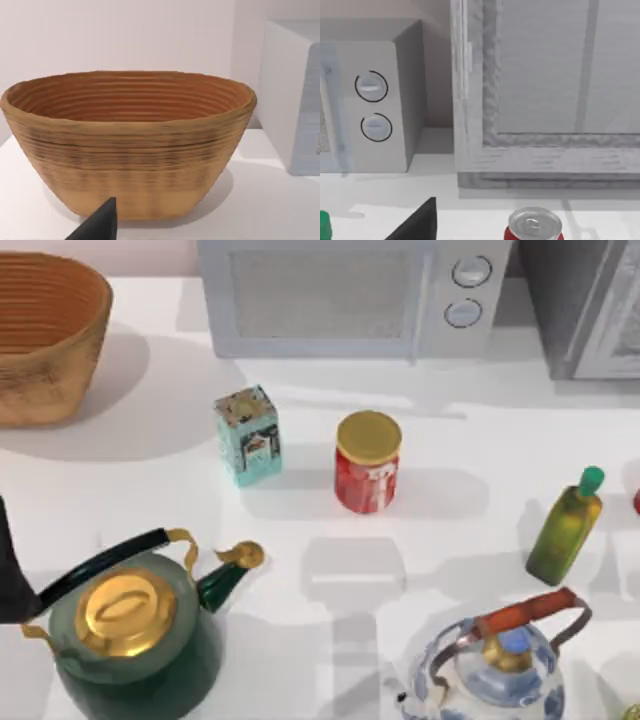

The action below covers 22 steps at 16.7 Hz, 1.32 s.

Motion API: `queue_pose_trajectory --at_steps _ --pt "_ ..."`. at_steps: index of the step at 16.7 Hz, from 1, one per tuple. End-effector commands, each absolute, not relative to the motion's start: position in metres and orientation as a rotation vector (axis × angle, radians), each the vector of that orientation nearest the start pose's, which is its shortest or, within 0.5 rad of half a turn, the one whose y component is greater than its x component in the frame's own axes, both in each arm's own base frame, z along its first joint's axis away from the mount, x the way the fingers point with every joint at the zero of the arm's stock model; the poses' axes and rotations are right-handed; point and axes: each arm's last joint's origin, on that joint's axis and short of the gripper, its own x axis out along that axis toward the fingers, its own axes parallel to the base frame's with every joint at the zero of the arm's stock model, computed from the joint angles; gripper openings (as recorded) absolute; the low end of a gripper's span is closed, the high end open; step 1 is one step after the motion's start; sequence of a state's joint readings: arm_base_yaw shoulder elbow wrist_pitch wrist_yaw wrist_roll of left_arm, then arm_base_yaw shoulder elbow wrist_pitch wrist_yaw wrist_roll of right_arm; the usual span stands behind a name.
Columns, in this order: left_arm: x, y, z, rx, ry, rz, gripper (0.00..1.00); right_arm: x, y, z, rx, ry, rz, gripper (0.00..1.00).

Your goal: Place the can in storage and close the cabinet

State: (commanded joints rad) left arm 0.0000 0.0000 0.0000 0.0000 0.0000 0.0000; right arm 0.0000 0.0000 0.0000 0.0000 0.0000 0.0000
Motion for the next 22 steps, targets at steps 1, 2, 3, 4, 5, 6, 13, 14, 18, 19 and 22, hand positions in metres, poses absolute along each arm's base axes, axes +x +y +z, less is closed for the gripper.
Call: queue_pose_trajectory --at_steps 1,2,3,4,5,6,13,14,18,19,22 --pt "0.106 -0.001 0.16 0.0 0.0 0.0 1.0 0.106 -0.001 0.16 0.0 0.0 0.0 1.0" --pt "0.106 -0.001 0.16 0.0 0.0 0.0 1.0 0.106 -0.001 0.16 0.0 0.0 0.0 1.0" --pt "0.106 -0.001 0.16 0.0 0.0 0.0 1.0 0.106 -0.001 0.162 0.001 -0.005 -0.004 1.0" --pt "0.106 -0.001 0.16 0.0 0.0 0.0 1.0 0.107 -0.002 0.165 0.002 -0.013 -0.01 1.0" --pt "0.106 -0.001 0.16 0.0 0.0 0.0 1.0 0.108 -0.002 0.169 0.004 -0.024 -0.018 1.0" --pt "0.106 -0.001 0.16 0.0 0.0 0.0 1.0 0.111 -0.003 0.175 0.006 -0.039 -0.026 1.0" --pt "0.106 -0.001 0.16 0.0 0.0 0.0 1.0 0.162 -0.007 0.202 0.008 -0.055 -0.078 1.0" --pt "0.106 -0.001 0.16 0.0 0.0 0.0 1.0 0.174 -0.008 0.197 0.006 -0.026 -0.084 1.0" --pt "0.106 -0.001 0.16 0.0 0.0 0.0 1.0 0.214 -0.012 0.156 -0.002 0.128 -0.088 1.0" --pt "0.106 -0.001 0.16 0.0 0.0 0.0 1.0 0.22 -0.013 0.144 -0.003 0.169 -0.083 1.0" --pt "0.106 -0.001 0.16 0.0 0.0 0.0 1.0 0.226 -0.012 0.109 -0.002 0.287 -0.057 1.0"
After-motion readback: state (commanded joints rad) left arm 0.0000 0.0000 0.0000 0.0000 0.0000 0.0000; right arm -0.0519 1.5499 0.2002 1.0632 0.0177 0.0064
